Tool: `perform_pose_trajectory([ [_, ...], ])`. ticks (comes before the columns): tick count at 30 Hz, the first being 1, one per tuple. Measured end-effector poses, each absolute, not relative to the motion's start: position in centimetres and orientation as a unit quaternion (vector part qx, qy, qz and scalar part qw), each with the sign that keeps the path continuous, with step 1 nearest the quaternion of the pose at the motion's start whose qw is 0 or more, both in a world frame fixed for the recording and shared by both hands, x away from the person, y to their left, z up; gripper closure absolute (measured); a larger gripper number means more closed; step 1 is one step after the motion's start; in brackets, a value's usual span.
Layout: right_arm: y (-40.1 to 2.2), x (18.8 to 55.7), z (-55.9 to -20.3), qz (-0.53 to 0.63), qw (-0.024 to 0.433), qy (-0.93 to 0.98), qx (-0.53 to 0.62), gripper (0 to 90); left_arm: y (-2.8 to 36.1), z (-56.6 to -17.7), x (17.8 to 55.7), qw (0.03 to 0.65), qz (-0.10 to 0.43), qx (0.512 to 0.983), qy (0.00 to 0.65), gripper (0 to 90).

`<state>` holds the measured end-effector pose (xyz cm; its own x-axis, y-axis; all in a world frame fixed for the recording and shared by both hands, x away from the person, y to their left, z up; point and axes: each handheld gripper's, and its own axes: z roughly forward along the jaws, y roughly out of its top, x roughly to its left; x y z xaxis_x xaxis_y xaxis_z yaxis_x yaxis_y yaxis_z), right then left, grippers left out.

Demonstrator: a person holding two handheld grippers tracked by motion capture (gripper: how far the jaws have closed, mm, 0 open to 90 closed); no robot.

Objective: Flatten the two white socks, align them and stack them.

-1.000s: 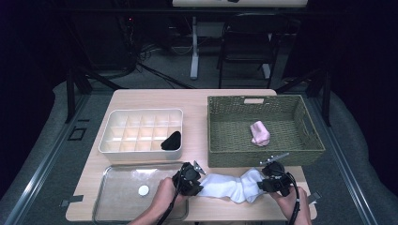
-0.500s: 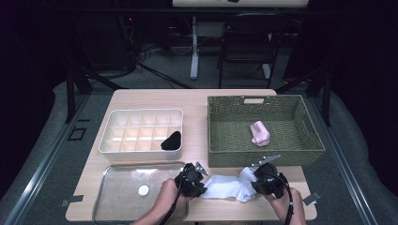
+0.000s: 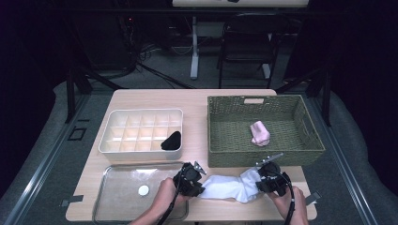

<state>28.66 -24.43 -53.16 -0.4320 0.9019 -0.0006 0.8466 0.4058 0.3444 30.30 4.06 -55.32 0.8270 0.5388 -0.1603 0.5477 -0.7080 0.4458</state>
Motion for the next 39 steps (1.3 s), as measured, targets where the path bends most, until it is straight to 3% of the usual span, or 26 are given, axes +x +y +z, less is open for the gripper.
perform_pose_trajectory([
  [2,-24.6,28.7,-53.1,0.123,0.116,0.834,0.525,78.0,4.1,-55.3,30.3,0.243,-0.009,0.924,0.294,78.7],
  [7,-25.5,28.8,-53.2,0.11,0.115,0.833,0.531,74.5,4.2,-55.2,30.4,0.246,-0.008,0.924,0.293,78.4],
  [10,-25.6,29.0,-53.3,0.108,0.088,0.84,0.524,59.1,4.3,-55.2,30.4,0.246,-0.006,0.923,0.295,77.1],
  [12,-26.1,28.9,-53.0,0.137,0.058,0.839,0.524,54.9,4.4,-55.1,30.5,0.246,-0.005,0.923,0.295,76.5],
  [14,-26.8,28.6,-52.0,0.183,0.041,0.827,0.53,55.2,4.5,-55.1,30.5,0.251,-0.004,0.922,0.297,76.0],
  [23,-29.1,28.6,-51.2,0.187,0.119,0.782,0.582,56.8,4.6,-55.0,30.5,0.247,-0.001,0.923,0.296,74.7],
  [28,-30.0,29.1,-52.0,0.18,0.106,0.774,0.598,52.1,4.6,-55.3,30.7,0.242,-0.003,0.924,0.296,75.6],
  [31,-30.8,29.5,-52.8,0.182,0.081,0.769,0.607,54.4,4.4,-55.5,30.6,0.243,-0.003,0.924,0.296,75.6],
  [37,-31.5,29.9,-53.9,0.174,0.062,0.766,0.616,77.9,4.4,-55.5,30.6,0.245,-0.002,0.923,0.297,75.6],
  [39,-31.4,29.8,-53.7,0.168,0.072,0.768,0.614,81.9,4.4,-55.5,30.7,0.244,-0.002,0.923,0.297,75.6],
])
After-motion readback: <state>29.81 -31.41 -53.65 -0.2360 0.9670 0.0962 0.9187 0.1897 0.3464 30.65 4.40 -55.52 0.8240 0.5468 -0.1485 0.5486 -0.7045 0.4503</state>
